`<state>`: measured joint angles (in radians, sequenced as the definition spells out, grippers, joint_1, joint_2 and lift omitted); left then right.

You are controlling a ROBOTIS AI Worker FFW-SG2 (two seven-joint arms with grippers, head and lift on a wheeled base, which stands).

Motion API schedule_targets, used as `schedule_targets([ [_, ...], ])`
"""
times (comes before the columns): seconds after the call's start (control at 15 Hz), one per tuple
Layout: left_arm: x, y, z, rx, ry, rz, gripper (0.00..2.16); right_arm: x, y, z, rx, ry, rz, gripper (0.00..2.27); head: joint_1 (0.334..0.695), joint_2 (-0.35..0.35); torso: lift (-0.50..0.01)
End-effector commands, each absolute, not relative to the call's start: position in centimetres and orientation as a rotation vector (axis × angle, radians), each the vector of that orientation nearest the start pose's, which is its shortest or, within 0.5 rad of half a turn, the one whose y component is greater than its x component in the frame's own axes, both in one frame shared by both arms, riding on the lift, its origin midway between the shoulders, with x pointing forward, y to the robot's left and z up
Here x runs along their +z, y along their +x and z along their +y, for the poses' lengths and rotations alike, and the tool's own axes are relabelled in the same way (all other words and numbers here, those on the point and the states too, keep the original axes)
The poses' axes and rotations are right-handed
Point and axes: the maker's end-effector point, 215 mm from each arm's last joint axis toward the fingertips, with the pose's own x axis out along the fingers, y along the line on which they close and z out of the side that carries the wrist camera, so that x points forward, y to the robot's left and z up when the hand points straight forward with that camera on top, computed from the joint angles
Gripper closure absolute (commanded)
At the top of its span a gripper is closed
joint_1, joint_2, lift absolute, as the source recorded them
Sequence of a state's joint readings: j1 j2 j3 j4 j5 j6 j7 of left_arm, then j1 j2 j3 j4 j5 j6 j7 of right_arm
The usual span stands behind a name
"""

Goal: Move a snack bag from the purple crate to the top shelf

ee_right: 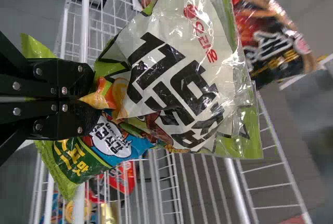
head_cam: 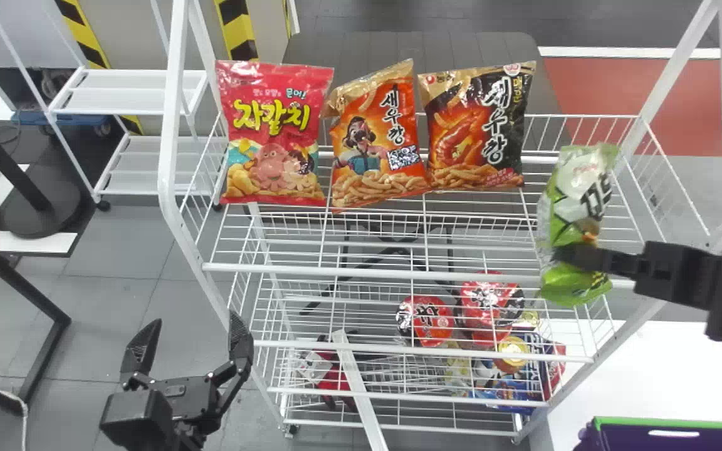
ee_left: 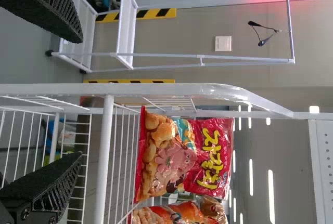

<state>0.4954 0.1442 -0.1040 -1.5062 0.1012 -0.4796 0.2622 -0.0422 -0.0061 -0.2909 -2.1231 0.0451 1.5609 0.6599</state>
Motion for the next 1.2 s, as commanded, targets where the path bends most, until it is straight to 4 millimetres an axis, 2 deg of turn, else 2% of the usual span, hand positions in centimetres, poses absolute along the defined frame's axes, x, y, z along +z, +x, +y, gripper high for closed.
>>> schedule_targets([
  [0.0,-48.0,38.3,27.4,0.158,0.007,0.090,0.01,-41.8,46.4,-22.4,0.329,0.487,0.909,2.06,0.695,0.050,0.002],
  [0.2,-47.9,38.2,28.0,0.168,0.006,0.084,0.01,-40.5,48.5,-22.7,0.328,0.485,0.872,2.06,0.695,0.061,0.002],
  [0.53,-47.9,38.5,28.3,0.169,0.004,0.081,0.01,-37.9,50.8,-23.8,0.311,0.488,0.820,2.05,0.695,0.063,0.002],
  [0.87,-47.7,38.5,28.3,0.170,0.003,0.074,0.01,-38.2,54.2,-26.3,0.248,0.439,0.765,2.05,0.695,0.044,0.002],
  [1.13,-47.7,38.5,28.4,0.174,0.001,0.071,0.01,-37.9,57.9,-27.4,0.239,0.399,0.654,2.04,0.695,0.021,0.002],
])
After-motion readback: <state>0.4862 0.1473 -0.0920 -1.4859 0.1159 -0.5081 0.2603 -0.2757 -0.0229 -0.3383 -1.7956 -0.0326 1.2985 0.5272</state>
